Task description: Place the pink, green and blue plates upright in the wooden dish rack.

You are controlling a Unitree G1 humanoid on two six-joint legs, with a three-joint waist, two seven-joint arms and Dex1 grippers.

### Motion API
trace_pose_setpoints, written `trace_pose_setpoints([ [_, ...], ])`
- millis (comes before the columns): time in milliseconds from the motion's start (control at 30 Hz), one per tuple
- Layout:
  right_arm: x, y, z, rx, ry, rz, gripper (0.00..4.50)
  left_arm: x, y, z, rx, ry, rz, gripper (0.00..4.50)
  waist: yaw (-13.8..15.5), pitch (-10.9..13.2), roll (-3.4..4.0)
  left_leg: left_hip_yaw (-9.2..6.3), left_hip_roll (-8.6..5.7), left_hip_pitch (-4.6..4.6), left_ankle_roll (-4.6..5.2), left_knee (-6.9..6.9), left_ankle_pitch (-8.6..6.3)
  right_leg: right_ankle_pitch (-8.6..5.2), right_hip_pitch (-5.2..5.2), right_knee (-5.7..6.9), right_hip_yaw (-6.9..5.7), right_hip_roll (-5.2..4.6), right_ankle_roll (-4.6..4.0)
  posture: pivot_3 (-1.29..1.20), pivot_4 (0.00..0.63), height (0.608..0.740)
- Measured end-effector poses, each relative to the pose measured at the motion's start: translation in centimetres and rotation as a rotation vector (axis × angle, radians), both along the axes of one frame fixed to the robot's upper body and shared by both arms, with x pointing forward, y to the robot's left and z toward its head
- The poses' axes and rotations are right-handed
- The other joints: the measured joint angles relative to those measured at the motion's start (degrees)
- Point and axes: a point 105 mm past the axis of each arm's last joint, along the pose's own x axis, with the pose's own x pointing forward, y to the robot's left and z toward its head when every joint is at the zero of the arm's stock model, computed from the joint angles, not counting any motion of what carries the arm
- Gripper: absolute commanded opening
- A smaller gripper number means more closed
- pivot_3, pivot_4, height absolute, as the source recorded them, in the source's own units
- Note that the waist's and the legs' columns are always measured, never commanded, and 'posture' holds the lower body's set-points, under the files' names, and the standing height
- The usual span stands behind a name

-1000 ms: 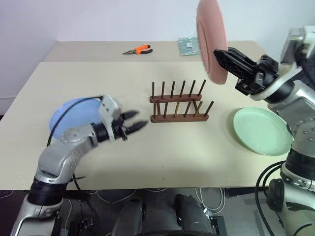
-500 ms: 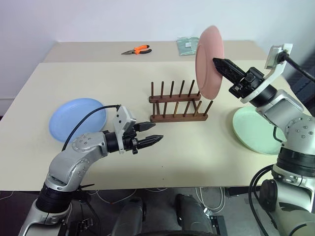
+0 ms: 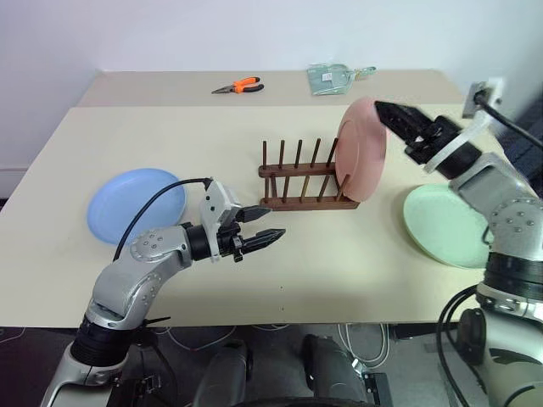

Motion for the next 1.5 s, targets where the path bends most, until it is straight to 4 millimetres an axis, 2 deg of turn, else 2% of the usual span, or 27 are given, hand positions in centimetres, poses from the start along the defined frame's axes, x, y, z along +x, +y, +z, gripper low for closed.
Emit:
trace_pose_setpoints([
  [33, -0.4, -0.8, 0.5, -0.038, -0.033, -0.038, 3.94, 0.0, -0.2, -0.1, 0.002, -0.001, -0.002, 2.8, 0.0, 0.0, -0.01, -0.01, 0.0, 0.0, 0.0, 0.0, 0.0, 0.0, 0.02, 0.0, -0.01, 0.0, 0.0, 0.0, 0.15, 0.74],
  [100, -1.1, -2.4, 0.9, -0.076, -0.066, -0.099, 4.47, 0.0, -0.4, -0.2, 0.011, -0.004, -0.005, 2.8, 0.0, 0.0, -0.01, 0.0, 0.01, 0.01, 0.01, 0.0, 0.0, -0.01, 0.02, 0.0, 0.0, 0.0, -0.01, 0.0, 0.15, 0.74],
  [167, -2.4, -4.8, -0.3, -0.146, -0.037, -0.178, 4.49, 0.0, -0.8, -0.3, 0.029, -0.019, -0.019, 2.8, 0.4, 0.0, -0.02, -0.03, 0.01, 0.01, 0.01, 0.0, -0.01, -0.05, 0.06, -0.03, -0.01, 0.0, -0.08, 0.0, 0.15, 0.74],
  [200, -3.1, -5.9, -1.6, -0.22, 0.004, -0.218, 4.49, 0.0, -1.0, -0.2, 0.034, -0.026, -0.029, 2.8, 0.8, 0.0, -0.02, -0.01, 0.01, 0.01, 0.04, 0.0, -0.02, -0.1, 0.06, -0.04, -0.01, 0.0, -0.15, 0.0, 0.15, 0.74],
  [267, -4.6, -7.3, -5.7, -0.445, 0.131, -0.258, 4.49, 0.1, -1.1, -0.4, 0.051, -0.032, -0.046, 2.8, 1.2, 0.0, 0.01, 0.04, 0.0, 0.02, 0.05, 0.01, -0.03, -0.12, 0.06, -0.03, 0.01, -0.01, -0.15, 0.0, 0.15, 0.74],
  [300, -5.3, -7.2, -7.9, -0.547, 0.196, -0.238, 4.49, 0.2, -1.1, -0.6, 0.063, -0.035, -0.054, 2.8, 1.1, 0.0, 0.04, 0.1, 0.02, 0.04, 0.05, 0.03, -0.03, -0.12, 0.07, -0.03, 0.03, -0.01, -0.16, 0.0, 0.15, 0.74],
  [367, -6.2, -6.5, -11.1, -0.663, 0.274, -0.195, 4.49, 0.3, -1.5, -1.0, 0.08, -0.032, -0.085, 2.8, 0.6, 0.0, 0.1, 0.25, 0.06, 0.08, 0.05, 0.06, -0.03, -0.21, 0.07, -0.02, 0.11, -0.01, -0.01, 0.0, 0.15, 0.74],
  [533, -6.5, -6.0, -15.0, -0.867, 0.351, -0.216, 4.49, 0.3, -2.2, -1.2, 0.099, -0.048, -0.131, 2.8, -0.2, -0.1, 0.12, 0.26, 0.07, 0.09, 0.05, 0.06, -0.03, -0.22, 0.05, -0.01, 0.13, -0.01, -0.02, 0.0, 0.15, 0.74],
  [633, -6.1, -6.4, -16.8, -0.924, 0.388, -0.28, 3.65, 0.3, -2.3, -1.4, 0.098, -0.044, -0.14, 2.8, 0.0, 0.0, 0.11, 0.2, 0.04, 0.03, 0.05, 0.07, -0.03, -0.12, 0.03, -0.03, 0.13, -0.02, -0.16, 0.0, 0.15, 0.74],
  [733, -5.7, -7.4, -18.1, -0.944, 0.432, -0.352, 2.1, 0.4, -2.3, -1.5, 0.105, -0.049, -0.137, 2.8, 0.1, 0.0, 0.11, 0.19, 0.02, 0.03, 0.06, 0.08, -0.03, -0.09, 0.04, -0.04, 0.13, -0.03, -0.2, 0.0, 0.15, 0.74],
  [867, -5.2, -7.8, -18.4, -0.932, 0.443, -0.395, 0.03, 0.3, -2.2, -1.6, 0.103, -0.05, -0.139, 2.8, 0.1, 0.0, 0.11, 0.17, 0.03, 0.04, 0.06, 0.07, -0.03, -0.12, 0.06, -0.04, 0.12, -0.03, -0.16, 0.0, 0.15, 0.74],
  [1133, -4.4, -7.3, -16.6, -0.81, 0.38, -0.416, 0.03, 0.3, -1.9, -1.9, 0.11, -0.046, -0.122, 2.8, -0.1, 0.0, 0.12, 0.13, 0.03, 0.05, 0.06, 0.07, -0.03, -0.11, 0.07, -0.03, 0.11, -0.01, -0.15, 0.0, 0.15, 0.74],
  [1200, -3.6, -7.1, -14.3, -0.735, 0.312, -0.425, 0.03, 0.5, -1.5, -1.9, 0.117, -0.05, -0.105, 2.8, -0.3, 0.0, 0.22, 0.16, 0.04, 0.06, 0.06, 0.08, -0.03, -0.12, 0.06, -0.02, 0.12, -0.01, -0.14, 0.0, 0.15, 0.74],
  [1233, -2.9, -7.1, -12.1, -0.678, 0.244, -0.439, 0.03, 0.7, -1.3, -1.9, 0.124, -0.054, -0.093, 2.8, -0.4, 0.1, 0.35, 0.19, 0.04, 0.07, 0.06, 0.08, -0.03, -0.13, 0.04, -0.01, 0.14, -0.01, -0.11, 0.0, 0.15, 0.74],
  [1300, -2.0, -6.7, -5.8, -0.53, 0.061, -0.452, 0.03, 1.3, -0.6, -1.7, 0.124, -0.071, -0.053, 2.8, -0.4, 0.2, 0.52, 0.19, 0.06, 0.09, 0.06, 0.06, -0.03, -0.13, 0.03, 0.02, 0.14, 0.0, -0.09, 0.0, 0.15, 0.74],
  [1333, -2.2, -5.8, -1.0, -0.421, -0.086, -0.432, 0.03, 1.8, 0.0, -1.6, 0.128, -0.084, -0.02, 2.8, -0.3, 0.1, 0.54, 0.09, 0.07, 0.11, 0.06, 0.02, -0.03, -0.04, 0.05, 0.05, 0.07, 0.03, -0.05, 0.0, 0.15, 0.74],
  [1400, -3.3, -4.0, 4.4, -0.256, -0.252, -0.351, 0.03, 2.5, 0.8, -1.6, 0.132, -0.095, 0.029, 2.8, -0.2, 0.1, 0.52, -0.06, 0.08, 0.08, 0.06, -0.02, -0.03, 0.0, 0.05, 0.04, -0.03, 0.06, 0.0, 0.0, 0.15, 0.74],
  [1433, -4.1, -3.2, 6.4, -0.195, -0.316, -0.304, 0.03, 2.8, 1.2, -1.6, 0.136, -0.104, 0.05, 2.8, -0.1, 0.1, 0.47, -0.11, 0.08, 0.07, 0.06, -0.05, -0.03, 0.0, 0.05, 0.02, -0.08, 0.06, 0.01, 0.0, 0.15, 0.74],
  [1500, -5.0, -1.1, 8.6, -0.062, -0.374, -0.181, 0.03, 3.5, 2.1, -1.6, 0.145, -0.116, 0.094, 2.8, 0.0, 0.0, 0.35, -0.18, 0.06, 0.03, 0.06, -0.04, -0.03, -0.01, 0.07, -0.01, -0.13, 0.04, 0.0, 0.0, 0.15, 0.74],
])
